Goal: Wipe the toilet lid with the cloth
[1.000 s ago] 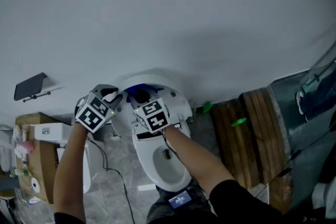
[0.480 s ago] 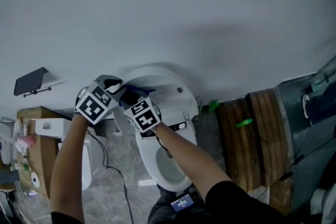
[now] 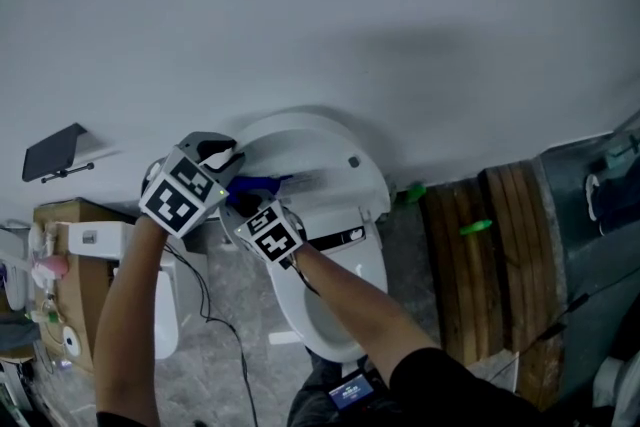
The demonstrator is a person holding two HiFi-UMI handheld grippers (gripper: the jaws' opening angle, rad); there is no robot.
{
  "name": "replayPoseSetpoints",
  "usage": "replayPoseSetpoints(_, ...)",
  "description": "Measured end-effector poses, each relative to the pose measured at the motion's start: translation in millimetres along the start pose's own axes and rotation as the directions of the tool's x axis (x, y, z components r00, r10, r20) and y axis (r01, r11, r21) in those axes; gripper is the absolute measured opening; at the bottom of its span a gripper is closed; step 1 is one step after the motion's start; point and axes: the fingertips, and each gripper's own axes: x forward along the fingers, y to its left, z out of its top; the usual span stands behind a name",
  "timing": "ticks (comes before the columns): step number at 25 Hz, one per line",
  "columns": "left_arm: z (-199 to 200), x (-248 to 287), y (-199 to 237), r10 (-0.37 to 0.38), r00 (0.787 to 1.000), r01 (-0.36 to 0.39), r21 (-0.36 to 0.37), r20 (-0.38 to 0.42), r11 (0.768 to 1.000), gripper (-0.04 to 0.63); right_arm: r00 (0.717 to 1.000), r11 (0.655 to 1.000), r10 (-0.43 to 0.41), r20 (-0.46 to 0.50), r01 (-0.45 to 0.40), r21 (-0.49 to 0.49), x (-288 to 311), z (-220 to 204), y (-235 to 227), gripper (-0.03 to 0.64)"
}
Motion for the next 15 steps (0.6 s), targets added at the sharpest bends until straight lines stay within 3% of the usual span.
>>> replayPoseSetpoints(7,2.1,2.6,4.6,0.001,1.0,-0.001,-0.01,0.023,1.0,0.094,0.996,0.999,0.033,-0.082,-0.035,-0.023,26.8,-40.5,3.7,0.067)
replayPoseSetpoints(15,2.8,3.3,6.0,0.012,0.999,-0.012,-0.013,0.044,1.0,0.094,0.984,0.999,0.018,-0.177,-0.01,0.045,51.8,-105.3,-14.9,0.067)
